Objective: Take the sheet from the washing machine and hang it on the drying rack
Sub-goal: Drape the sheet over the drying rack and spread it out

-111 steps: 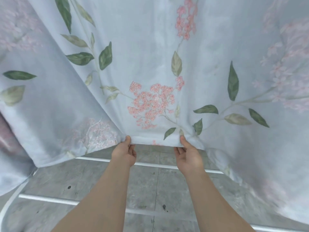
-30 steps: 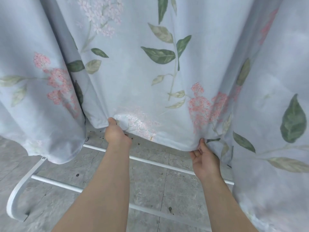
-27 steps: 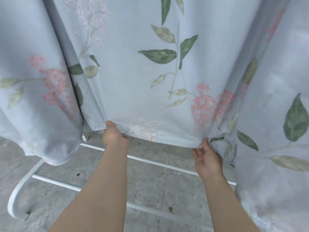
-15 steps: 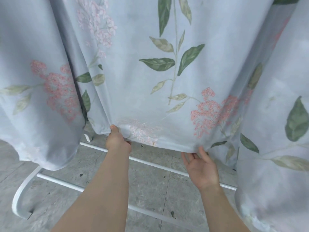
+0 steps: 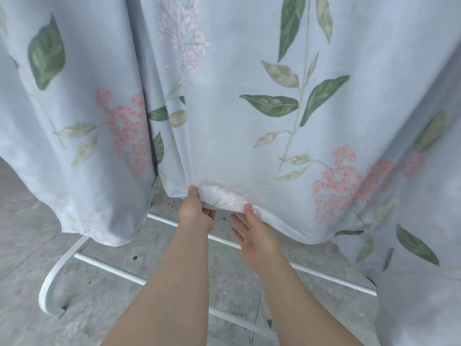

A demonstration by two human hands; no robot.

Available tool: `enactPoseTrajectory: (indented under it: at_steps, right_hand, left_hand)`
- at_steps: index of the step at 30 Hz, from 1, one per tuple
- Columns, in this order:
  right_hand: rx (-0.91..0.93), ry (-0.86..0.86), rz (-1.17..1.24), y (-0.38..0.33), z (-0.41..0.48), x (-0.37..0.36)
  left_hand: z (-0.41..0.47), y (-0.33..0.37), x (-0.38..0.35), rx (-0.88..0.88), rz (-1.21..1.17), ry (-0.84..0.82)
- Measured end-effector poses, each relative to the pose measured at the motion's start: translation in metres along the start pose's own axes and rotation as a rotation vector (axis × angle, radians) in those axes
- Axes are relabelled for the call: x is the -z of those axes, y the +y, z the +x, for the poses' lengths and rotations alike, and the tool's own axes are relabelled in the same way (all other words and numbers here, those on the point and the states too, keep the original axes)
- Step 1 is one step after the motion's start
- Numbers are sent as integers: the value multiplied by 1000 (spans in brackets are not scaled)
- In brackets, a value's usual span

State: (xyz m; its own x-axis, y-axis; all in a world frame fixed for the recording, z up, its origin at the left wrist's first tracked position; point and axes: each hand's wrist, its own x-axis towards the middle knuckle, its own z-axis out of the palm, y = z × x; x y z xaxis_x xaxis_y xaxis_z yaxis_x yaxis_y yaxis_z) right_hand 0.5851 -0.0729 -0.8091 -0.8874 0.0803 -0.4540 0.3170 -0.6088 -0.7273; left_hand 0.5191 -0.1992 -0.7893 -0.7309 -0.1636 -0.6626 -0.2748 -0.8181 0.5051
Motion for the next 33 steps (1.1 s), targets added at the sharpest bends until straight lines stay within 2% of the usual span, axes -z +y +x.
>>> enactPoseTrajectory:
  at_steps: [3, 6, 10, 15, 21, 26, 29, 33]
  right_hand:
    - [54, 119, -12, -3, 4, -5]
    - [56, 252, -2, -7, 8, -8]
    - [44, 372, 37, -17, 11, -10]
    - [59, 429, 110, -31, 13, -17]
    - [97, 497, 110, -41, 17, -20]
    - [105, 537, 111, -47, 23, -19]
    - [98, 547, 128, -46, 28, -17]
    - [105, 546, 113, -46, 29, -19]
  left_hand:
    - [-3, 8, 0, 12, -105, -61]
    - [-4, 30, 0, -53, -210, -107]
    - [3, 66, 9, -111, -225, -193]
    - [11, 79, 19, -74, -229, -246]
    - [26, 87, 29, -109, -238, -160]
    - [34, 105, 39, -210, -170, -186]
    - [37, 108, 46, -243, -135, -122]
    - [45, 108, 58, -205, -134, -10]
